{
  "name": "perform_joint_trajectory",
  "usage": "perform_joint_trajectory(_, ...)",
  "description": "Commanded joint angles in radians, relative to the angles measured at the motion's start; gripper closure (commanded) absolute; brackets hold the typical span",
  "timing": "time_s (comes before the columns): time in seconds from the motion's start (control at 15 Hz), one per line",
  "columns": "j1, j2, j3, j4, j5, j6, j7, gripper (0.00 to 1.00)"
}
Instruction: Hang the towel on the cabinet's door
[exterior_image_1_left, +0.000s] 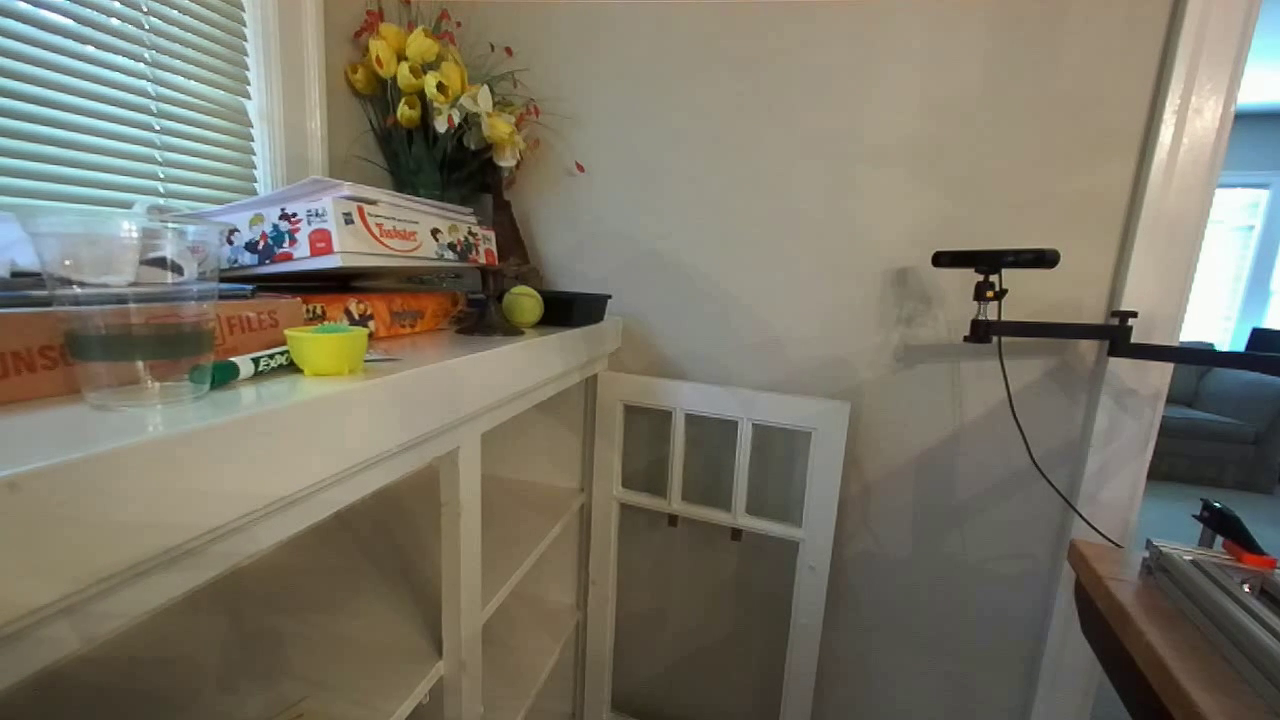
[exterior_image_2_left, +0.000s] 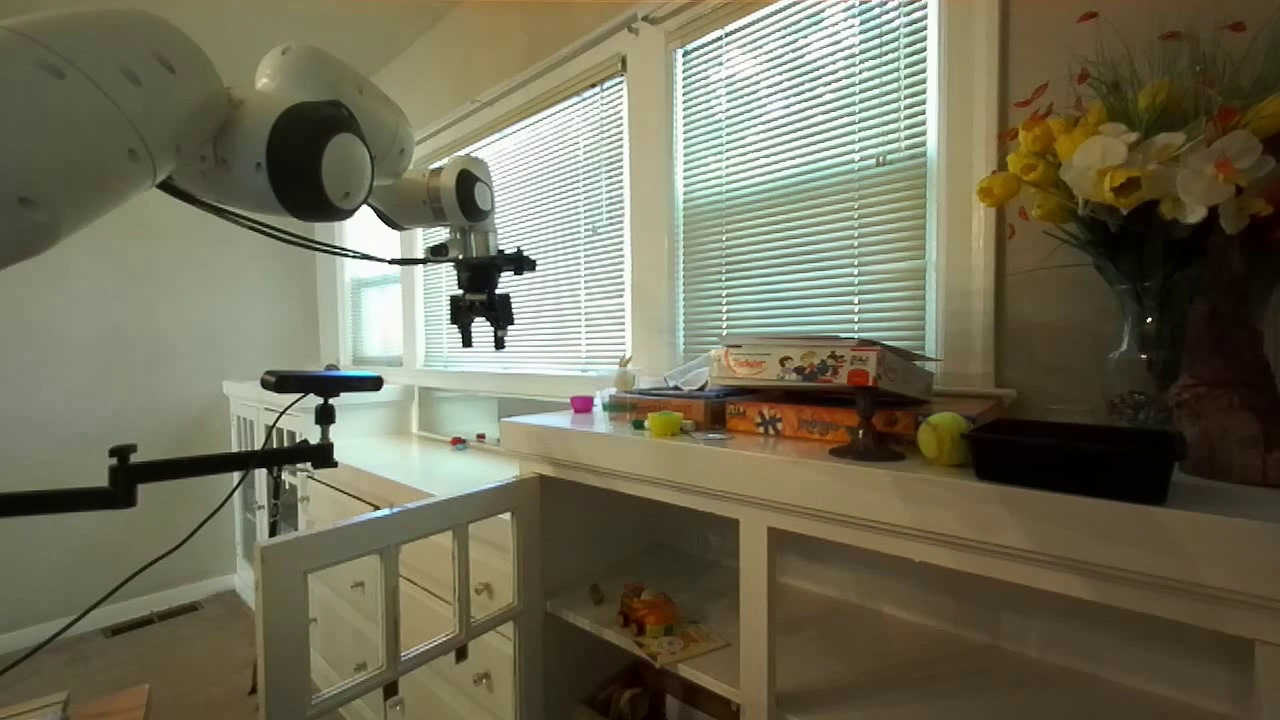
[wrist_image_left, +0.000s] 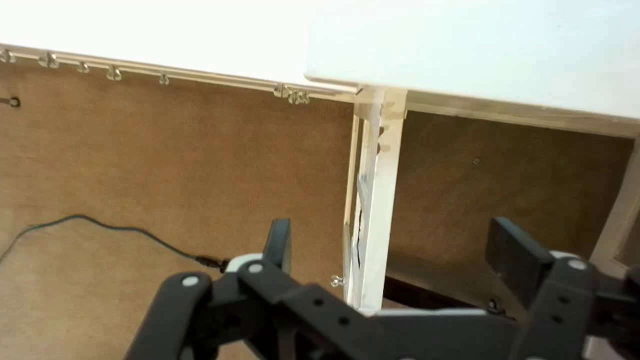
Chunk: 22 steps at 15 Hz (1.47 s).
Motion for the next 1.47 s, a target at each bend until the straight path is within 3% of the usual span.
perform_joint_trajectory(0.0,-0.018,0.001,0.002,0.046,-0.012,0.015,-0.083,0.0)
perform_joint_trajectory(0.13,-0.027,-0.002,-0.003,0.072,-0.025,-0.01,-0.154,0.0)
perform_joint_trajectory(0.2,-0.102,-0.028,0.199,-0.004,-0.193,0.0,-0.085,0.0)
perform_joint_trajectory(0.33,-0.145,-0.031,0.277,0.0,-0.289,-0.037,-0.137,0.0)
perform_joint_trajectory(0.4,-0.198,-0.045,0.397,-0.053,-0.39,-0.046,-0.114,0.0)
perform_joint_trajectory(0.53,-0.279,-0.046,0.548,-0.104,-0.526,-0.062,-0.107,0.0)
perform_joint_trajectory(0.73,-0.383,-0.029,0.719,-0.136,-0.679,-0.093,-0.109,0.0)
perform_joint_trajectory(0.93,-0.432,0.001,0.787,-0.111,-0.735,-0.083,-0.109,0.0)
perform_joint_trajectory(1.07,-0.439,0.009,0.786,-0.09,-0.759,-0.08,-0.106,0.0)
perform_joint_trajectory(1.4,-0.391,0.032,0.687,0.019,-0.81,-0.036,-0.101,0.0)
